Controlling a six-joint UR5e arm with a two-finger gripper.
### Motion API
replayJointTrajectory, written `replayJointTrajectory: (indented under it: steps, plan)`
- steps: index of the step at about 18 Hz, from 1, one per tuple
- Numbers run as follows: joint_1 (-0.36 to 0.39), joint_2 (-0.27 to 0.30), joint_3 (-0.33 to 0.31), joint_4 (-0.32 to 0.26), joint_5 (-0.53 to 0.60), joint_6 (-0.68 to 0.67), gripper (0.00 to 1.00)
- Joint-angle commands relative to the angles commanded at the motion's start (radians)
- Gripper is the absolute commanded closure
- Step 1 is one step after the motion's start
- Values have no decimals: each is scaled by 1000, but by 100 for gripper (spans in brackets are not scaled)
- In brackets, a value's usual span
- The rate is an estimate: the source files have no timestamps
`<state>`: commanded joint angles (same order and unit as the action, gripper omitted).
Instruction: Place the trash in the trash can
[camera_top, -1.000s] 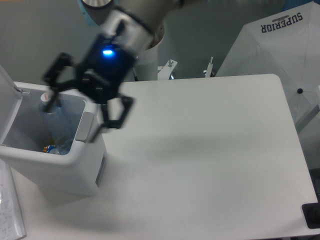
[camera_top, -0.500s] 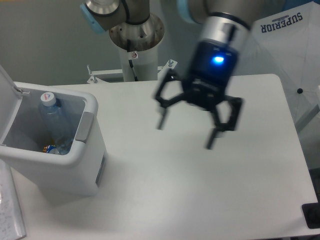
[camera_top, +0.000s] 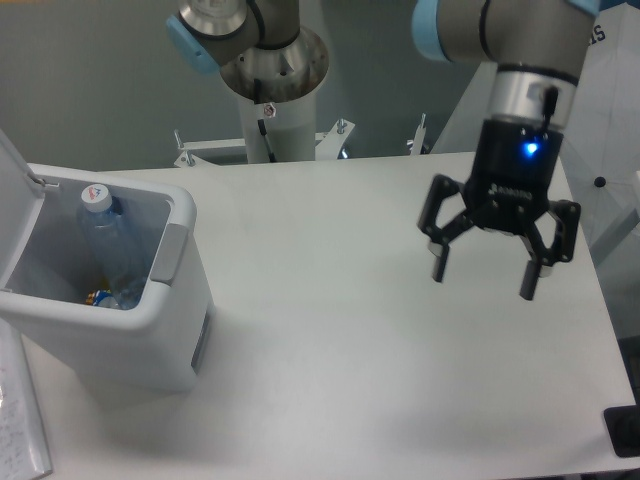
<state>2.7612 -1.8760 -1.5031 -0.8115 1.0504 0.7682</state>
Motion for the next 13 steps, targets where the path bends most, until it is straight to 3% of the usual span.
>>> replayJointTrajectory:
  steps: [3, 5, 8, 13]
  plan:
    - [-20, -35, -48, 0, 80, 202, 0]
    - [-47, -41, -66, -8, 193, 346, 0]
    - [-90, -38, -80, -38, 313, 460, 0]
    - [-129, -66, -8, -199, 486, 516, 0]
